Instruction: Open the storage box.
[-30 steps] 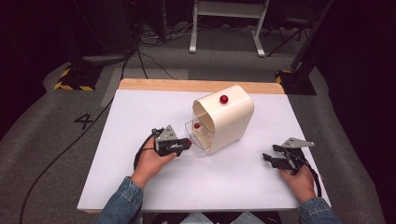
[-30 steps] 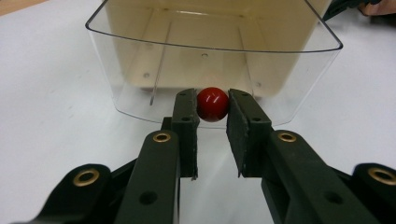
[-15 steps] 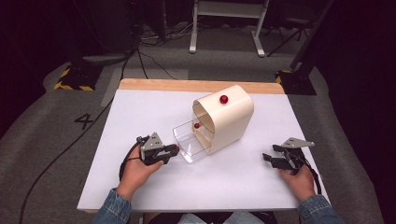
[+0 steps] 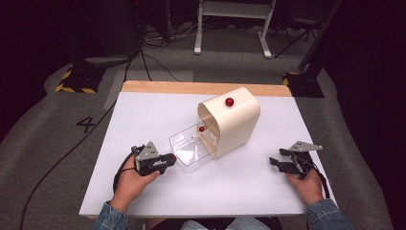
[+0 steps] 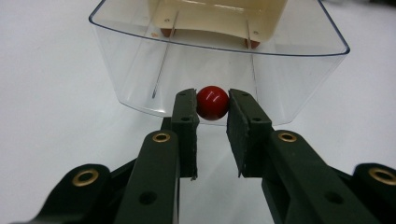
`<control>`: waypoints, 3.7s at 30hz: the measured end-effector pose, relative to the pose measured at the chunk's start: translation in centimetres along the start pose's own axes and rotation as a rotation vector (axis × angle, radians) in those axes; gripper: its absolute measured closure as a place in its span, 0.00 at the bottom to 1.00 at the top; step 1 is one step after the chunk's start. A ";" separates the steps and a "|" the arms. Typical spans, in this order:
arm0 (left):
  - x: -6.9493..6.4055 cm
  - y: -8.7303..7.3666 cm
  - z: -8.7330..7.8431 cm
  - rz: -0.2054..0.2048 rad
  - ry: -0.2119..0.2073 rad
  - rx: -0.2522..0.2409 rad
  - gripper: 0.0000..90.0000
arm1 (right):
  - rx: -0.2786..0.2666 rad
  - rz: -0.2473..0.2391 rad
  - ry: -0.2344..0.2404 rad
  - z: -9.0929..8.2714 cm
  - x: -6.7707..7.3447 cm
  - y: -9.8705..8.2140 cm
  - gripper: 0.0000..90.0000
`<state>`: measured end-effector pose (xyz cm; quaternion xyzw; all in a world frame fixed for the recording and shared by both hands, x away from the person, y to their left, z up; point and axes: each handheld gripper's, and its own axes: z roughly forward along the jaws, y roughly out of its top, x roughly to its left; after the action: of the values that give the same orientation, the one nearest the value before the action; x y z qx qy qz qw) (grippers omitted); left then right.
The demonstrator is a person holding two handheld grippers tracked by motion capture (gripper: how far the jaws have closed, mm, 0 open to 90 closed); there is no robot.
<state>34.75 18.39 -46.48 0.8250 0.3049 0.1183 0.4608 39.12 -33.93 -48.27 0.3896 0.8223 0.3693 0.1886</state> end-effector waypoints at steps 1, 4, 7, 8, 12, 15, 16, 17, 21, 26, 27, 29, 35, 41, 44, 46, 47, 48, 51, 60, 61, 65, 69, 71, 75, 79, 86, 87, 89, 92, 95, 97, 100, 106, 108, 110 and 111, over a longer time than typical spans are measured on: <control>0.1 -0.1 0.0 -0.002 0.002 0.007 0.82 | 0.000 0.000 0.000 0.0 0.0 0.0 0.40; 0.1 -0.2 0.1 -0.007 0.005 0.022 0.81 | 0.000 0.000 0.000 0.0 0.0 0.0 0.40; 0.3 -0.4 0.3 -0.023 -0.003 0.032 0.81 | 0.000 0.000 0.000 0.0 0.0 0.0 0.40; 0.3 -0.4 0.3 -0.019 -0.002 0.039 0.81 | -0.001 0.000 0.000 0.0 0.0 0.0 0.40; 0.5 -0.7 0.4 -0.036 -0.012 0.058 0.81 | -0.001 0.000 0.000 0.0 0.0 0.0 0.40; 0.6 -0.7 0.3 -0.036 -0.013 0.049 0.78 | 0.000 -0.001 0.000 0.0 0.0 0.0 0.40; 0.5 -0.7 0.2 -0.042 -0.014 0.044 0.76 | 0.000 -0.001 0.000 0.0 0.0 0.0 0.40; 0.5 -0.7 0.1 -0.057 -0.020 0.041 0.73 | 0.000 -0.001 0.000 0.0 0.0 0.0 0.40; 0.6 -0.4 -0.7 -0.089 -0.011 0.052 0.57 | 0.000 -0.001 0.000 0.0 0.0 0.0 0.40; 0.8 0.6 -2.3 -0.088 0.009 0.015 0.51 | 0.000 -0.001 -0.001 0.0 0.0 0.0 0.40; 0.8 0.9 -2.7 -0.084 0.016 -0.003 0.51 | 0.000 -0.002 -0.001 0.0 0.0 0.0 0.40; 0.7 1.5 -3.1 -0.074 0.025 -0.031 0.51 | 0.000 -0.002 -0.002 0.0 0.0 0.0 0.40; 0.2 3.3 -3.7 -0.054 0.017 -0.086 0.51 | 0.000 -0.002 -0.002 0.0 0.0 0.0 0.40; -0.4 5.6 -3.9 -0.033 0.011 -0.126 0.51 | 0.000 -0.001 -0.001 0.0 0.0 0.0 0.40; -0.6 6.6 -3.7 -0.026 -0.005 -0.162 0.51 | 0.000 -0.001 -0.001 0.0 0.0 0.0 0.40; -0.7 7.2 -3.3 -0.020 -0.013 -0.192 0.53 | 0.001 -0.001 -0.001 0.0 0.0 0.0 0.40; -0.8 7.6 -3.1 -0.017 -0.019 -0.202 0.54 | 0.001 0.000 -0.001 0.0 0.0 0.0 0.40; -0.8 7.9 -2.9 -0.009 -0.021 -0.210 0.54 | 0.001 -0.001 -0.001 0.0 0.0 0.0 0.40; -1.1 8.8 -2.0 -0.003 -0.045 -0.234 0.54 | 0.001 0.000 -0.001 0.0 0.0 0.0 0.40; -1.5 10.2 1.1 0.016 -0.090 -0.242 0.59 | 0.000 -0.001 -0.002 0.0 0.0 0.0 0.40; -1.5 10.3 1.4 0.015 -0.089 -0.244 0.60 | 0.000 -0.001 -0.002 0.0 0.0 0.0 0.40; -1.4 10.4 3.2 0.022 -0.057 -0.238 0.62 | 0.000 -0.001 -0.002 0.0 0.0 0.0 0.40; -1.1 10.3 4.3 0.025 -0.036 -0.238 0.65 | 0.000 -0.001 -0.002 0.0 0.0 0.0 0.40; -0.9 10.2 4.5 0.023 -0.029 -0.232 0.70 | 0.000 0.000 -0.001 0.0 0.1 0.0 0.40; -0.6 9.9 4.7 0.004 -0.049 -0.241 0.76 | 0.000 0.000 -0.001 0.0 0.0 0.0 0.40; -0.5 9.8 4.8 0.004 -0.071 -0.247 0.82 | 0.000 -0.001 -0.002 0.0 0.0 0.0 0.40; -0.4 9.8 4.8 0.010 -0.083 -0.246 0.82 | 0.000 -0.001 -0.002 0.0 0.0 0.0 0.40; -0.4 9.8 4.7 0.010 -0.085 -0.243 0.82 | 0.000 0.000 -0.002 0.0 0.1 0.0 0.40; -0.4 9.8 4.6 0.009 -0.085 -0.240 0.82 | 0.000 0.000 -0.002 0.0 0.1 0.0 0.40; -0.3 9.8 4.2 0.015 -0.082 -0.235 0.82 | 0.000 0.000 -0.002 0.0 0.1 0.0 0.40; -0.3 9.7 3.8 0.020 -0.080 -0.232 0.82 | 0.000 0.000 -0.002 0.0 0.1 0.0 0.40; -0.3 9.5 3.4 0.016 -0.078 -0.233 0.82 | 0.000 0.000 -0.002 0.0 0.1 0.0 0.40; -0.4 9.2 2.7 0.019 -0.071 -0.232 0.82 | 0.000 -0.001 -0.002 0.0 0.1 0.0 0.40; -0.6 8.5 1.5 0.022 -0.052 -0.232 0.82 | 0.000 -0.001 -0.002 0.0 0.0 0.0 0.40; -0.7 8.2 1.0 0.020 -0.045 -0.234 0.82 | -0.001 -0.001 -0.002 0.0 0.0 0.0 0.40; -0.7 7.9 0.5 0.019 -0.037 -0.235 0.82 | -0.001 -0.001 -0.001 0.0 0.0 0.0 0.40; -0.8 7.7 0.2 0.019 -0.031 -0.238 0.82 | -0.001 -0.001 -0.001 0.0 0.0 0.0 0.40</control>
<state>37.28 14.78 -40.16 0.7690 0.2738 0.1451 0.5591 39.10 -33.92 -48.28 0.3895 0.8223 0.3693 0.1893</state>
